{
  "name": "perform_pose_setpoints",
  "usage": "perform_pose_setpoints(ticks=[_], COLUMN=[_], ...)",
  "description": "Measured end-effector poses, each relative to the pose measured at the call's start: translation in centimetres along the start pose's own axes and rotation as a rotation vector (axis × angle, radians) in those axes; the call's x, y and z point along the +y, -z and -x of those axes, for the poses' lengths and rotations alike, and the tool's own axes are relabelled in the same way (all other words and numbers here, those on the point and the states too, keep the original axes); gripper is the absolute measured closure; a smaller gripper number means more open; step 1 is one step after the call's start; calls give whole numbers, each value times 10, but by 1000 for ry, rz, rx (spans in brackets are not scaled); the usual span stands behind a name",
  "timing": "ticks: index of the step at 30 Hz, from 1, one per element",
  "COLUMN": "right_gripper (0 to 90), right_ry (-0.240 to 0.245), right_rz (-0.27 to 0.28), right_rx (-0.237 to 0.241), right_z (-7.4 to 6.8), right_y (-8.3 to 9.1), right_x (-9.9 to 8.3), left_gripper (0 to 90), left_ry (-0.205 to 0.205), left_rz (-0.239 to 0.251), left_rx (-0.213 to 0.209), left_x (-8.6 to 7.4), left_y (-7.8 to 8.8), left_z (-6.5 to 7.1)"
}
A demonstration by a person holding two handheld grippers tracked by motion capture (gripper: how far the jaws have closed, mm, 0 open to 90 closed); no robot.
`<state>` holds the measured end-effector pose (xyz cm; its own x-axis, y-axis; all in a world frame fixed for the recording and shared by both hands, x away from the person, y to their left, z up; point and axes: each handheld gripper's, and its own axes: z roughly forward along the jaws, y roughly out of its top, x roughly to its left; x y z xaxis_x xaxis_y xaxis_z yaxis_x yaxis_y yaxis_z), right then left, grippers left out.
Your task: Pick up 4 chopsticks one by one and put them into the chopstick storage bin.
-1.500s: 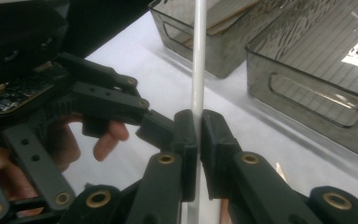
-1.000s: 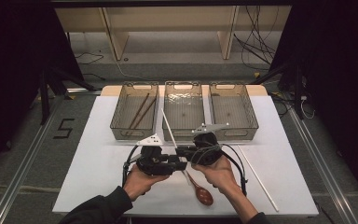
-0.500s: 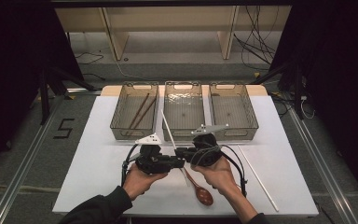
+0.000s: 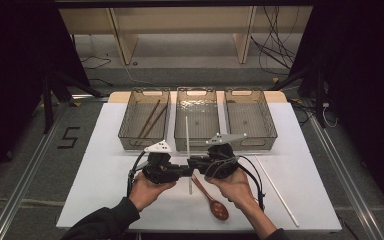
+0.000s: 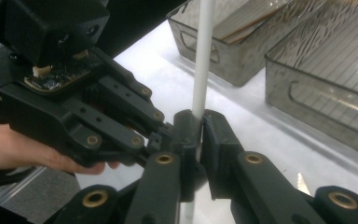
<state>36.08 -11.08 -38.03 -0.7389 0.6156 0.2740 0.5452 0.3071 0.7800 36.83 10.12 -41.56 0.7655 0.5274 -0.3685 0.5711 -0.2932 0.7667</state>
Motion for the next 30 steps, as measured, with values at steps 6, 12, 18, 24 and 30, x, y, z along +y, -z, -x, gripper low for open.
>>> perform_pose_setpoints(ticks=[6,12,18,24,30], right_gripper=[621,458,373,345,312], right_ry=[6,13,-17,-69,-64], right_rz=[-17,-111,-160,-184,-224], right_rx=[-28,-111,-174,-221,-272], right_z=[16,32,51,65,72], right_y=[20,36,52,69,77], right_x=[1,-6,-22,-43,-54], left_gripper=[841,841,841,840,840], left_ry=[30,9,1,2,21], left_rz=[-9,-5,7,14,16], left_rx=[34,94,141,198,213], left_x=[5,11,17,23,30], left_y=[12,28,44,58,70], left_z=[-16,-26,-35,-49,-61])
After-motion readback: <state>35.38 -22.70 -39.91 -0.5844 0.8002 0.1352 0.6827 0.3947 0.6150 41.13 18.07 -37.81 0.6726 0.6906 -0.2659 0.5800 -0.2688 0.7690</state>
